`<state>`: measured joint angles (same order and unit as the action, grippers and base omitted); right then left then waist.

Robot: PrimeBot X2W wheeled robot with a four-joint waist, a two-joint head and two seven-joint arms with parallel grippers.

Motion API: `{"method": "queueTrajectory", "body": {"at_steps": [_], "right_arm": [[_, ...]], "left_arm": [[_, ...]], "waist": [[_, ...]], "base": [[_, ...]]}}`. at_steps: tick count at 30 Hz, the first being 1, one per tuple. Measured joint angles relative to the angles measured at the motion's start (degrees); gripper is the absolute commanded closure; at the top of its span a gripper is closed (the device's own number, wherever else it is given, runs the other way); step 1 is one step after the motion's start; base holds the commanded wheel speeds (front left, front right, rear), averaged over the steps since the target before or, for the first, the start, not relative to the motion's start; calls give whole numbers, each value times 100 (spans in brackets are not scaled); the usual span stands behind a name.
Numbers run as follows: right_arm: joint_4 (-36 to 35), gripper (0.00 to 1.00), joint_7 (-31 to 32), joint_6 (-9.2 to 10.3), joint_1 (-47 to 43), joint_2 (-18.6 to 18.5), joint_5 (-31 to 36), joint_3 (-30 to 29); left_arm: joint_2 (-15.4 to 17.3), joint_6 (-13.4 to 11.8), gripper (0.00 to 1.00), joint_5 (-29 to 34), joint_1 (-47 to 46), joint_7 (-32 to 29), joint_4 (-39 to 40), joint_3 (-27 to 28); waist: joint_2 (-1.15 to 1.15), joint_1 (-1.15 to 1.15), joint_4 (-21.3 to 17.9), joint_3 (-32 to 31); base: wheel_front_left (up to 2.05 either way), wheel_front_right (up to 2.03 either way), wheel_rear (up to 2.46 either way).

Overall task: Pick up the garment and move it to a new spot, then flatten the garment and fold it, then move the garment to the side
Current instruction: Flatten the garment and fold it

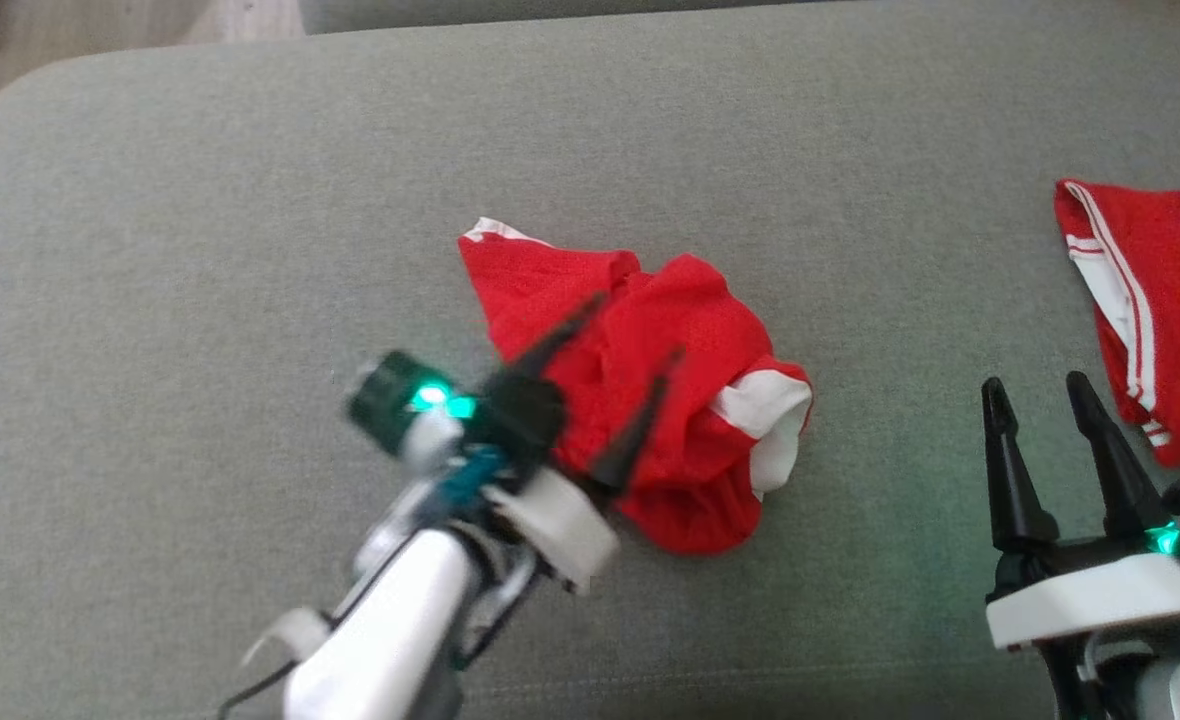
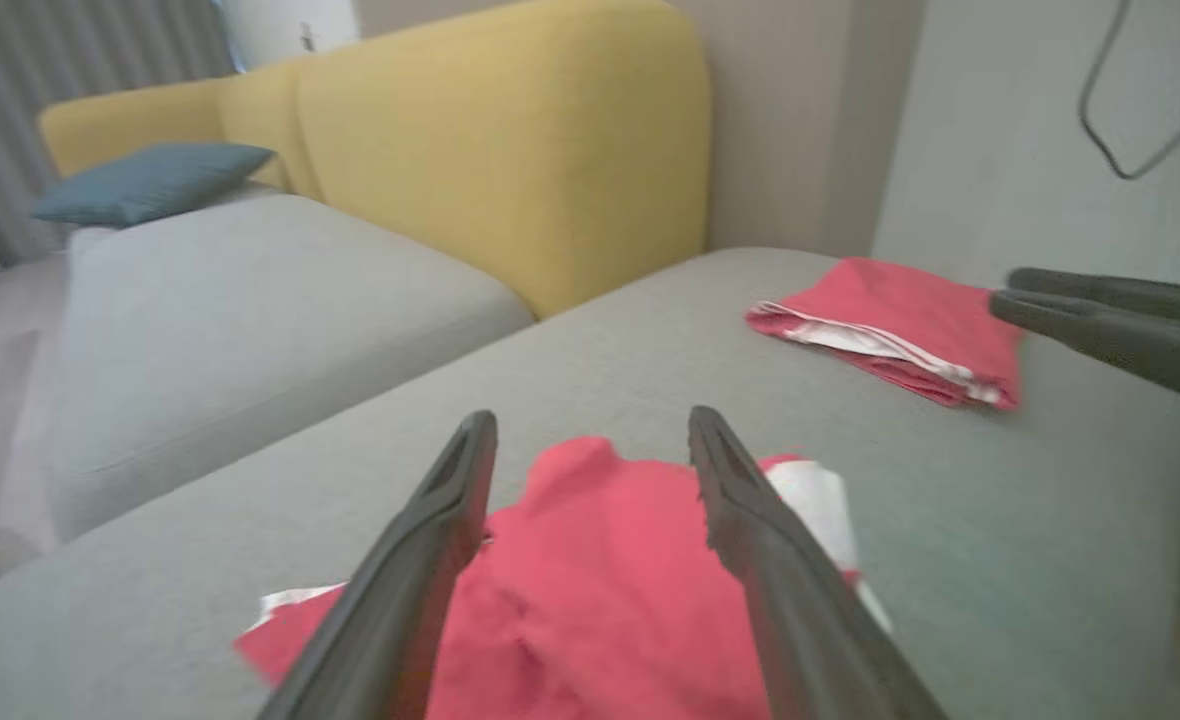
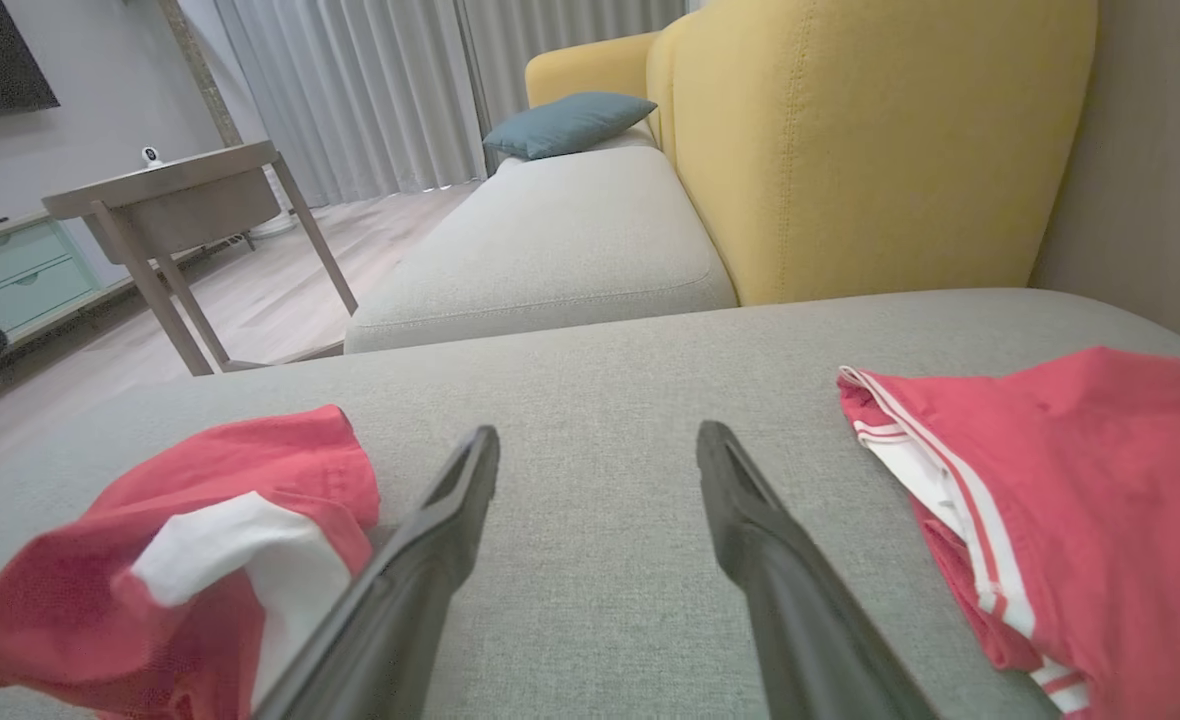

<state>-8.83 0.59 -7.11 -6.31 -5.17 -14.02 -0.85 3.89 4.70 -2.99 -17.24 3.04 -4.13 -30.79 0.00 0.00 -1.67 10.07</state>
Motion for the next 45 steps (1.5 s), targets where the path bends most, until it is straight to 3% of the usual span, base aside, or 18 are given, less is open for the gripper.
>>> {"method": "queueTrajectory", "body": {"at_steps": [4, 9, 10, 11, 12, 16, 25, 30, 36, 37, 38, 45], "right_arm": [[35, 0, 2, 0, 31, 0, 1, 3], [86, 0, 1, 0, 46, 0, 0, -4], [100, 0, 1, 0, 55, 0, 0, -4], [104, 0, 1, 0, 71, 0, 0, -4], [111, 0, 1, 0, 97, 0, 0, -4], [124, 0, 0, 0, 144, 3, 0, -1], [218, 0, 47, 0, 118, 54, -19, -12], [227, 0, 116, 0, 102, 55, -38, -34], [225, 0, 174, 0, 105, 48, -58, -54], [222, 0, 178, 0, 105, 47, -58, -52], [198, 0, 177, 0, 108, 32, -49, -31], [35, 0, 152, 0, 107, -52, 124, -2]], "left_arm": [[-58, 146, 0, -177, -227, -591, -171, -605], [-13, 220, 0, -271, -370, -1194, -393, -862], [14, 220, 22, -269, -409, -1327, -457, -893], [44, 208, 89, -267, -435, -1381, -505, -891], [63, 138, 100, -256, -444, -1381, -528, -859], [65, -182, 100, -325, -444, -1137, -569, -555], [-3, -1132, 100, -1250, 461, 487, -447, 701], [-20, -1373, 100, -1657, 1185, 927, -527, 1089], [-57, -1433, 100, -2087, 1573, 1079, -827, 1338], [-57, -1433, 67, -2092, 1590, 1107, -934, 1343], [-62, -1435, 0, -2097, 1601, 1118, -1072, 1337], [47, -1510, 0, -1557, 1575, 1121, -862, 1356]], "waist": [[0, 0, -107, 62], [0, 0, -183, 102], [0, 0, -192, 107], [0, 0, -200, 112], [0, 0, -209, 118], [0, 0, -248, 120], [0, 0, -234, 70], [0, 0, -127, 81], [0, 0, 6, 120], [0, 0, 25, 120], [0, 0, 50, 109], [0, 0, 81, 9]], "base": [[0, 0, 0], [0, 0, 0], [0, 0, 0], [0, 0, 0], [0, 0, 0], [0, 0, 0], [0, 0, 0], [0, 0, 0], [0, 0, 0], [0, 0, 0], [0, 0, 0], [0, 0, 0]]}}
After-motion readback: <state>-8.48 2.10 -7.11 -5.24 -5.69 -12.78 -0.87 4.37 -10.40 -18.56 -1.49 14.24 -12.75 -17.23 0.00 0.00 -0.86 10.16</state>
